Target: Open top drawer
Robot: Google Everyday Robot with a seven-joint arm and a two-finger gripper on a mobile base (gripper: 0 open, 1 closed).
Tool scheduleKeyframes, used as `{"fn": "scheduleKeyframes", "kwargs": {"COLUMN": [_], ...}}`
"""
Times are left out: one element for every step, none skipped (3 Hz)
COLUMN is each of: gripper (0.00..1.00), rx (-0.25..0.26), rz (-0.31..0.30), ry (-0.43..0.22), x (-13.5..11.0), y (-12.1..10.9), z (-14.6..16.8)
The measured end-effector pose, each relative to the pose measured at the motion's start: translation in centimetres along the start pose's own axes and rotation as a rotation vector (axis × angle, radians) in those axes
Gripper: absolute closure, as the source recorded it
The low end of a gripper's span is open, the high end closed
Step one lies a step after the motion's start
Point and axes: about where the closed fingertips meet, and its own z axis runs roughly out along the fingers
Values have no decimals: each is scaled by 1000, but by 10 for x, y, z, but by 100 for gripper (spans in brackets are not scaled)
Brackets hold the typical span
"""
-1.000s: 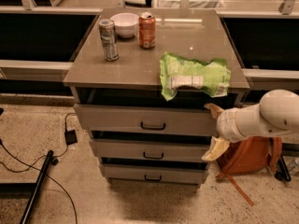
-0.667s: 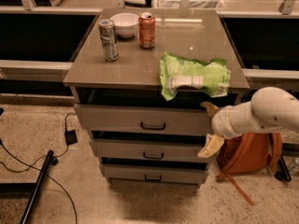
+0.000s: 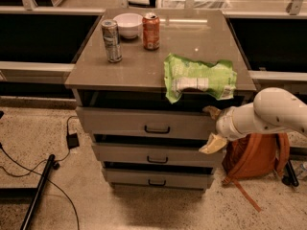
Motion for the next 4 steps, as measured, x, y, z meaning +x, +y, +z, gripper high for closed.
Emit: {"fn": "scheduleKeyframes", "kwargs": {"gripper": [33, 38, 38, 38], "rx": [1, -8, -42, -109], "rz": [0, -12, -55, -137], "ry": [-7, -17, -24, -28], "x": [-1, -4, -11, -25], "y": [3, 15, 36, 69], "z": [-6, -17, -32, -60]}}
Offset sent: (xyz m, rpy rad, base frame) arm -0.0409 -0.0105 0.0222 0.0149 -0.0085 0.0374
